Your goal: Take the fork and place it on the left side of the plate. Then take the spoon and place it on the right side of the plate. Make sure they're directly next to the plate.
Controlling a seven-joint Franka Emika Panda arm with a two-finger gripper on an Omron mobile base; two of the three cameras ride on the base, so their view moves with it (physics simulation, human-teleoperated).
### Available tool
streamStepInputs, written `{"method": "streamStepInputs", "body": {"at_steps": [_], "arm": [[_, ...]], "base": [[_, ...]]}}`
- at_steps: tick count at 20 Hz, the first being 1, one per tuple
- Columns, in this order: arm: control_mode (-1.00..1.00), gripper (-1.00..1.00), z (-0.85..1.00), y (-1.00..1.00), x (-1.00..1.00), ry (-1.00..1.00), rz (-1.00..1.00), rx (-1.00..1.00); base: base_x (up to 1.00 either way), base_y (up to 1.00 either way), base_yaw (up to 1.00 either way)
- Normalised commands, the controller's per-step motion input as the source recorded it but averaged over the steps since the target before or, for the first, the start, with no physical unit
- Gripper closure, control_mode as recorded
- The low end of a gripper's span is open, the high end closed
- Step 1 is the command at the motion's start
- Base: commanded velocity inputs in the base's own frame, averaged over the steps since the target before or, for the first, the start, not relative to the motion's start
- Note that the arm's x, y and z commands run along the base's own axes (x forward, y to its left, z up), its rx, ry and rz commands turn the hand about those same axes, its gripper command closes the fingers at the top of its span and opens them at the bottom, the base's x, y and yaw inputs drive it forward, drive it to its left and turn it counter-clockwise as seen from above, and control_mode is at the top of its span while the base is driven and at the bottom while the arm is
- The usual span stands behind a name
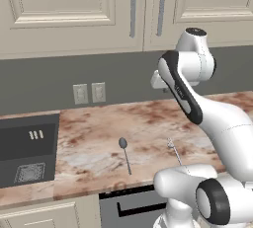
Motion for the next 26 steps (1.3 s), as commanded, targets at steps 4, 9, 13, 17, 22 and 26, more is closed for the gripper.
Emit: {"method": "streamStepInputs", "body": {"at_steps": [4, 9, 13, 17, 22, 26], "arm": [[-1.0, -1.0, -0.04, 0.0, -0.06, 0.0, 0.0, 0.0], [-1.0, -1.0, -0.62, -0.1, -0.21, 0.04, 0.01, 0.03], [-1.0, -1.0, -1.0, -0.16, -0.26, 0.3, -0.03, 0.01], [-1.0, -1.0, -1.0, -0.14, 0.0, 0.43, 0.0, -0.02], [-1.0, -1.0, -0.83, -0.02, 0.0, 0.22, 0.0, -0.08], [-1.0, -1.0, -0.63, -0.12, 0.0, 0.01, 0.0, -0.02]], "base": [[0.0, 0.0, 0.0], [0.0, 0.0, 0.0], [0.0, 0.0, 0.0], [0.0, 0.0, 0.0], [0.0, 0.0, 0.0], [0.0, 0.0, 0.0]]}}
